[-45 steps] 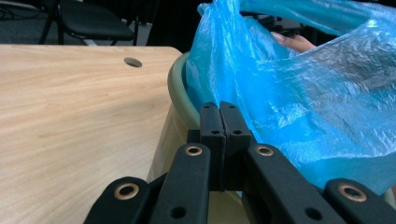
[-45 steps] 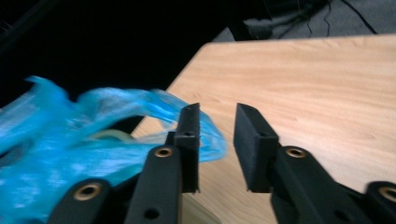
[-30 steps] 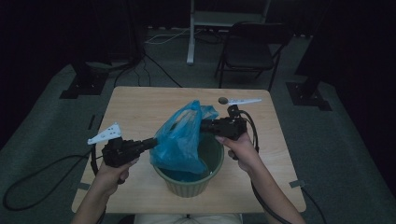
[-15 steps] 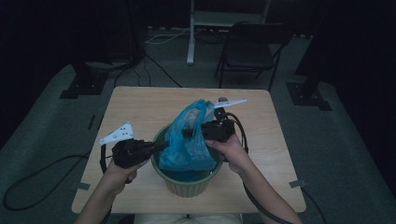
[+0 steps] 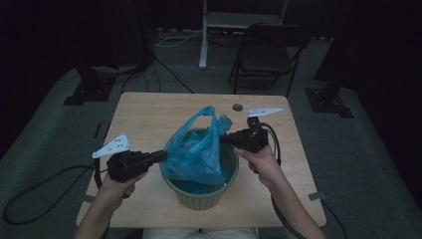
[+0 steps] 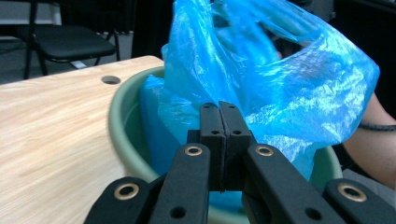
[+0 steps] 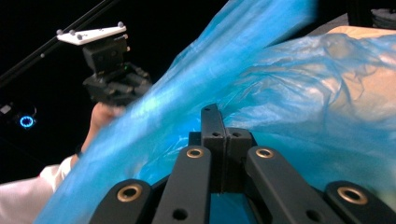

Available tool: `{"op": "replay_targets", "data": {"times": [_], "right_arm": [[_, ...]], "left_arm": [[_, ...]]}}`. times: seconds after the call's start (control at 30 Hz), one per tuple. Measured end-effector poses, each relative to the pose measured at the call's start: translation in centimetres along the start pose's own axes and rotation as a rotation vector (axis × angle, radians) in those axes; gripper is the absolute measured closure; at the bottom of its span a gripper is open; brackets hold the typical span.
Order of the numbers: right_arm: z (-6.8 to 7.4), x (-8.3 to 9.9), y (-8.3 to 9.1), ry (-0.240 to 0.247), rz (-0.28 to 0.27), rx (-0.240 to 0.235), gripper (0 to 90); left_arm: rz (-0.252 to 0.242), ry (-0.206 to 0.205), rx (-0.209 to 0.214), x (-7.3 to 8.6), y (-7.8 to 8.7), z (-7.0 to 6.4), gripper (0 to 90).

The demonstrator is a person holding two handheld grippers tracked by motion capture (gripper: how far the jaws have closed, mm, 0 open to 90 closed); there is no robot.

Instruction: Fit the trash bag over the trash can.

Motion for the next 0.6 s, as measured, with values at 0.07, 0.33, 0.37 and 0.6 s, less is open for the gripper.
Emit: {"op": "replay_targets", "data": {"times": [0.07, 0.33, 0.37, 0.6], "right_arm": [[-0.1, 0.5, 1.1, 0.007, 0.016, 0.007, 90.0], [-2.8, 1.4, 5.6, -0.042, -0.015, 0.116, 90.0], [-3.2, 1.5, 6.2, -0.051, -0.024, 0.128, 90.0], [-5.9, 2.1, 10.5, -0.105, -0.116, 0.206, 90.0]], "left_arm": [[0.0, 0.007, -0.019, 0.2, 0.5, 0.6, 90.0], [-0.018, 0.039, -0.063, 0.8, 2.3, 2.3, 90.0], [-0.018, 0.032, -0.067, 0.9, 2.5, 2.4, 90.0], [-0.04, 0.047, -0.119, 1.0, 4.0, 4.0, 90.0]]}}
Point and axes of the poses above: each handheld gripper's, and its own axes: y roughly backward along the jaws, x roughly out of its underside, z roughly to its left, the point moved 10 cm from there along -y, roughly forward along the jaws, and after that the axes turned 12 degrees about -x, right-handed, at the moved point
